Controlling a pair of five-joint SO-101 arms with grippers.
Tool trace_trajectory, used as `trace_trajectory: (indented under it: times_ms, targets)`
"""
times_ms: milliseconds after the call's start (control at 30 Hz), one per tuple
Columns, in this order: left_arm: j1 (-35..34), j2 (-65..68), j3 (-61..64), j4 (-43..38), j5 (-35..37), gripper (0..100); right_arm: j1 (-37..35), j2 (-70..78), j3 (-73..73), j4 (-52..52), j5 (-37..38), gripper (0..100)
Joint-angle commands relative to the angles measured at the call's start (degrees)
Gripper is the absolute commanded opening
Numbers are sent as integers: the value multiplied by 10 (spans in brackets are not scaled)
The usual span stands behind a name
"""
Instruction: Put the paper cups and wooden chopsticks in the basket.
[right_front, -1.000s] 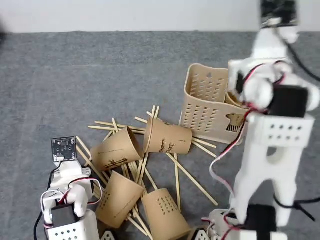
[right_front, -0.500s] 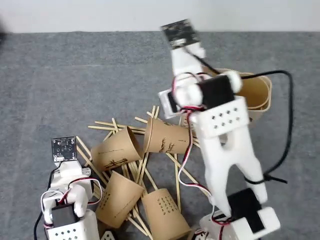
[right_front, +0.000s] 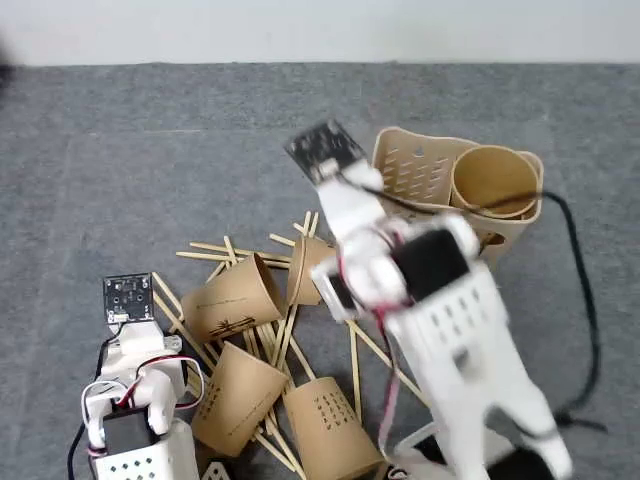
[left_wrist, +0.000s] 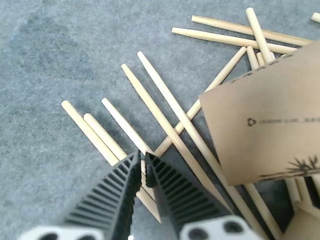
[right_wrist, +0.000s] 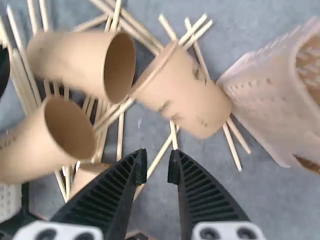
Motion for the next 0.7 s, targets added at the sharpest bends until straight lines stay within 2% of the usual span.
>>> trace_trajectory:
  times_ms: [0,167,233,467,667]
  targets:
    - [0,-9,-5,3,-1,13,-6,-111,75,22,20,91]
    - [0,-9,-5,3,-1,13,-46,-155,149,22,11,91]
    - [0,-9,-5,3,-1,13,-82,-149,156,22,-18,92]
    - [0,-9,-5,3,-1,13,-245,-95,155,12,-120,262]
    - [0,-9,-5,3,-1,13,-332,-46,156,-54,-149,266]
